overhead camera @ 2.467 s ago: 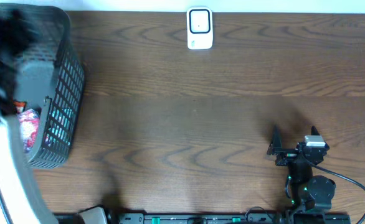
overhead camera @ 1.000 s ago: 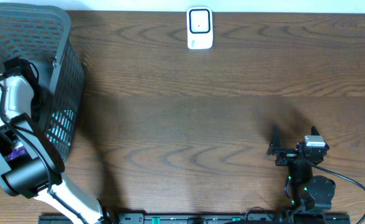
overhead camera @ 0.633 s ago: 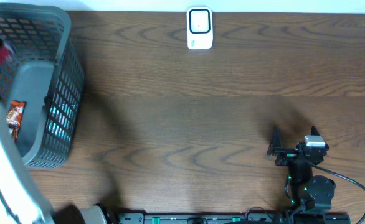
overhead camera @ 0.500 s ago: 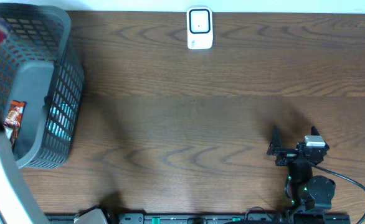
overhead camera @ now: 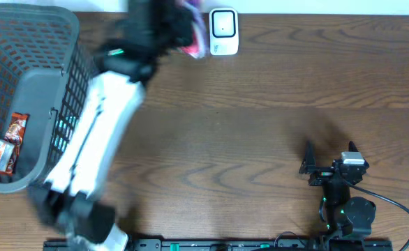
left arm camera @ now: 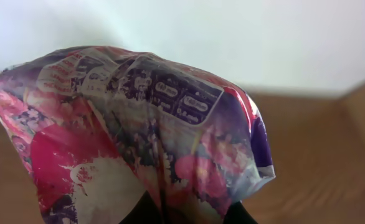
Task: Scan the item barcode
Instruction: 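Grasp the purple floral package and place it near the scanner, then reach the left gripper into the basket and grasp the mint-green wrapper, then carry the mint-green wrapper to the table beside the purple package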
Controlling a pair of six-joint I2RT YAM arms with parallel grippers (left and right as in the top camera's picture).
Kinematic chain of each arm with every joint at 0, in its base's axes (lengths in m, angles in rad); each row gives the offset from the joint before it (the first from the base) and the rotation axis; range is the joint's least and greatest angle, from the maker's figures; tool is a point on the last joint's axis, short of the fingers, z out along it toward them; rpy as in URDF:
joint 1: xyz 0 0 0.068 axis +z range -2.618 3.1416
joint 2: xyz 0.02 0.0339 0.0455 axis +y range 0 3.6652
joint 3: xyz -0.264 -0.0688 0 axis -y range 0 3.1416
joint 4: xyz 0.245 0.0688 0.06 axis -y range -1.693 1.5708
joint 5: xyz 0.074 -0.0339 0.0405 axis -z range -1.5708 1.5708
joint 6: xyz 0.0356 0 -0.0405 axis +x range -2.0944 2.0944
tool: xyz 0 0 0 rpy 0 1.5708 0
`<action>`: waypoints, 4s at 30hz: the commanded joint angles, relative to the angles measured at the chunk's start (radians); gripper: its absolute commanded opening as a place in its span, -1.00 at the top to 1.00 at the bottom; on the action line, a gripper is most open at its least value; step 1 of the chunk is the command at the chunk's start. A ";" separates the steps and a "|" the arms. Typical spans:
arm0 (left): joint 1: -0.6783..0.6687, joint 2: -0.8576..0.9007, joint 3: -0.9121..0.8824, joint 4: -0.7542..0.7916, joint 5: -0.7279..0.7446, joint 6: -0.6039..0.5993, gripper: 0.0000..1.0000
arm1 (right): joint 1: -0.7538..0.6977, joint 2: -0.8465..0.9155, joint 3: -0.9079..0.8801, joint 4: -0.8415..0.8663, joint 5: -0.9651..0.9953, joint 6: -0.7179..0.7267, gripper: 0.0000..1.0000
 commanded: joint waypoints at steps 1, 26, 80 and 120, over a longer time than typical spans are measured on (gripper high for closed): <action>-0.076 0.126 -0.010 -0.014 -0.051 -0.043 0.85 | -0.005 -0.005 -0.001 -0.004 -0.001 -0.010 -0.99; 0.505 -0.296 0.012 -0.127 -0.555 0.058 -0.57 | -0.005 -0.005 -0.001 -0.004 -0.001 -0.010 -0.99; 0.913 -0.057 0.514 -0.719 0.200 -0.023 0.85 | -0.005 -0.006 -0.002 -0.004 -0.002 -0.010 -0.98; -0.116 0.661 0.445 -0.498 -0.059 -0.111 0.85 | -0.005 -0.005 -0.001 -0.004 -0.002 -0.010 -0.98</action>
